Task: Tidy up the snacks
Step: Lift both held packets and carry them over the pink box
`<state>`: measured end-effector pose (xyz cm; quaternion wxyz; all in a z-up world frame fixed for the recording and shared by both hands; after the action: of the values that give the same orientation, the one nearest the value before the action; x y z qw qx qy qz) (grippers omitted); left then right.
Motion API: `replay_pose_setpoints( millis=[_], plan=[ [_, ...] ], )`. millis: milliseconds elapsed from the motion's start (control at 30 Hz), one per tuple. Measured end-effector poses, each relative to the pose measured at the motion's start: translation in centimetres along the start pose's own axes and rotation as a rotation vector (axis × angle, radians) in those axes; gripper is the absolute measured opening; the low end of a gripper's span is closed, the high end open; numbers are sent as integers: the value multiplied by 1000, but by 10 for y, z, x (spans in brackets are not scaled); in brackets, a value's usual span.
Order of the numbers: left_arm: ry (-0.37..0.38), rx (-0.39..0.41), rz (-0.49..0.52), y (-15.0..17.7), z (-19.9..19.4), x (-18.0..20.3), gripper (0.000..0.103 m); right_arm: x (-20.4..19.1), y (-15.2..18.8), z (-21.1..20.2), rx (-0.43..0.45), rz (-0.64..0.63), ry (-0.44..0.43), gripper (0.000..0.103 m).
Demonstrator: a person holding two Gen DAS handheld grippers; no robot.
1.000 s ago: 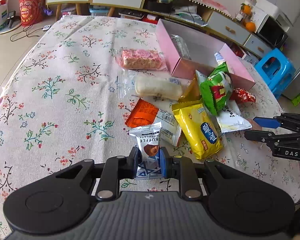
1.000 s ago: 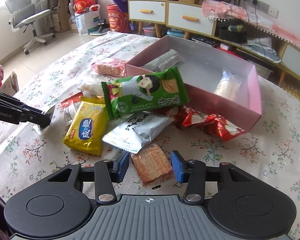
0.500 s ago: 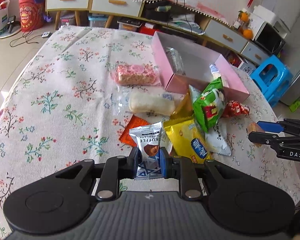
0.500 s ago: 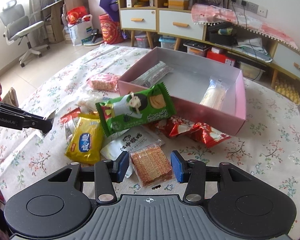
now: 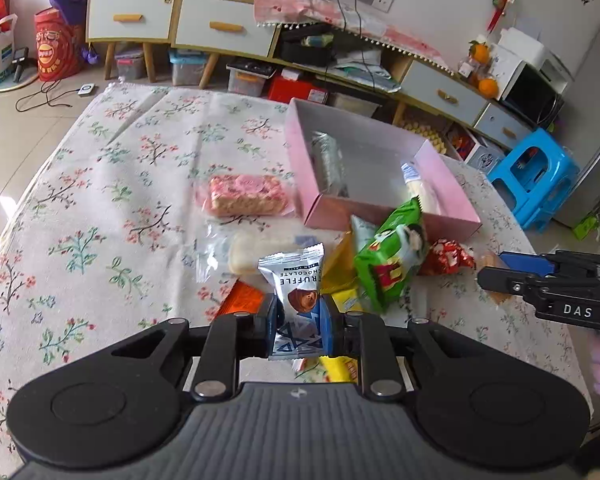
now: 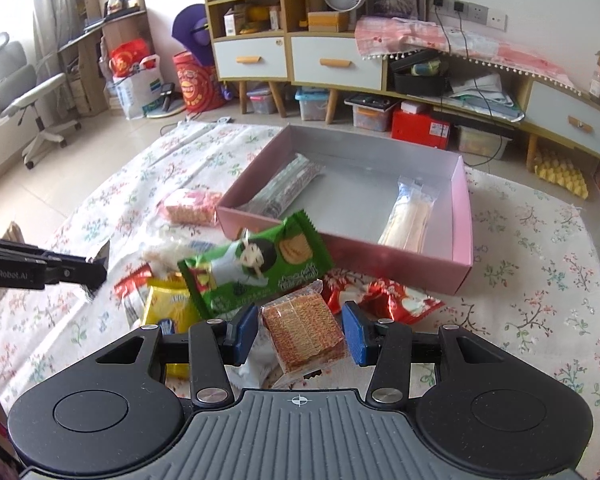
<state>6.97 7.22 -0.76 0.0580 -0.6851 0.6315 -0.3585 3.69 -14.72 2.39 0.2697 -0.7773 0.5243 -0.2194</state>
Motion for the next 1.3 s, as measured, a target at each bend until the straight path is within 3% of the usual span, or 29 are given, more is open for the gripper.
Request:
replay_pose_setpoints(
  millis=[467,867,1000,1300],
  plan=[
    [28,30,-5,-27,15,33,20,28,-20,13,14,162,17,45],
    [85,39,69,-71,74,89,20,78,-59,47,42,342,33,45],
    [101,35,80,-67,103,91,20,89,-52,67,65,414,3,45],
    [84,-11,29,-70,139,86,20,114,-34,113,13,532,1,45]
  ],
)
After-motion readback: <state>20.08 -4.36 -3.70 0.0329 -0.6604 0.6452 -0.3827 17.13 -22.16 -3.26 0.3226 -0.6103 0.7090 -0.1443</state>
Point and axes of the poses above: each gripper's, at about its wrist camera, not at the fingertips, and z roughly the way its jaws point, x to its right, y to its underside, the point moved 2 cm from there along z, roughly the way its jaws point, and after that the axes turned 14 degrees about -z, right-handed, at the moved point
